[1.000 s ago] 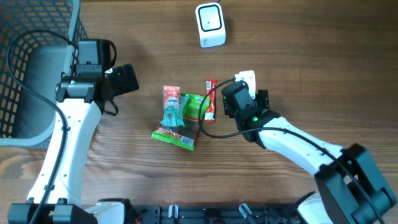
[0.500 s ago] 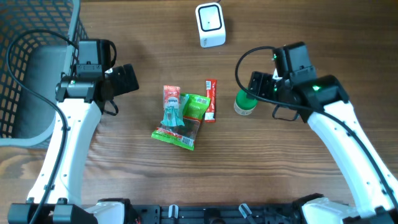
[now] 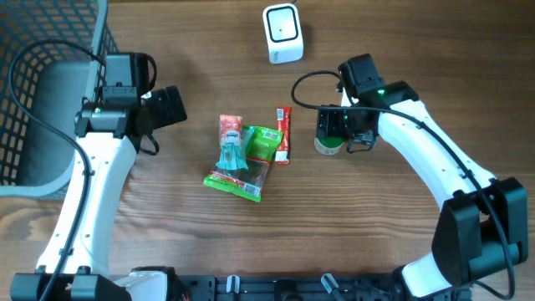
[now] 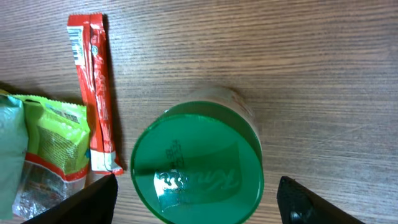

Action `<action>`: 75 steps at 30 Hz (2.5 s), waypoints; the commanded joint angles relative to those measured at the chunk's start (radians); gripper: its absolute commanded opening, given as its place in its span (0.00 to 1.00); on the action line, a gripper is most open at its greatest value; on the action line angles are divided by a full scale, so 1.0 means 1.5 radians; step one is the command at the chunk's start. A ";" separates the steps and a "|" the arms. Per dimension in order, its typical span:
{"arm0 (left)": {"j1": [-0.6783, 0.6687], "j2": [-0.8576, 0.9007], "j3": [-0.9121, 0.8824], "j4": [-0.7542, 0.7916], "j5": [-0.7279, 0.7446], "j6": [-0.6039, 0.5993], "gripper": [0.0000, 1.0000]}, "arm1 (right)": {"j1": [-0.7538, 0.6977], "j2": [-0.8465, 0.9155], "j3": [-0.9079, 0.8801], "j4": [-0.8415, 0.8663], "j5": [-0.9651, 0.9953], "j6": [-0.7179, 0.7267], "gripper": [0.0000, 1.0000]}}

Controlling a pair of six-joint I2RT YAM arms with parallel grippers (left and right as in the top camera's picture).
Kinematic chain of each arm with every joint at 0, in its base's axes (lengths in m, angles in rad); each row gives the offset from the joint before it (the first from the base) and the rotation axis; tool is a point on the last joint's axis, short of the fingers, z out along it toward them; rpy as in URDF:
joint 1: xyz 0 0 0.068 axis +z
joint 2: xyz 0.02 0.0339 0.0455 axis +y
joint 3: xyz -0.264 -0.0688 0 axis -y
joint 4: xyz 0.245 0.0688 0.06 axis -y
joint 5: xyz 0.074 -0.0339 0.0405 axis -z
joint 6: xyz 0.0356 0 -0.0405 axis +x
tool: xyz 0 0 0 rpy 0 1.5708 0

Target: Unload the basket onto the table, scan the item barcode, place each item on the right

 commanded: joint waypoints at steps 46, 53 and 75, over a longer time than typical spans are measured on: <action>0.004 -0.003 0.004 0.002 -0.004 0.006 1.00 | 0.045 0.049 0.325 -0.199 0.059 -0.099 0.99; 0.004 -0.003 0.004 0.002 -0.004 0.006 1.00 | 0.042 0.125 0.212 -0.188 0.072 -0.076 1.00; 0.004 -0.003 0.004 0.002 -0.004 0.006 1.00 | 0.042 0.153 0.079 -0.057 0.071 -0.059 0.73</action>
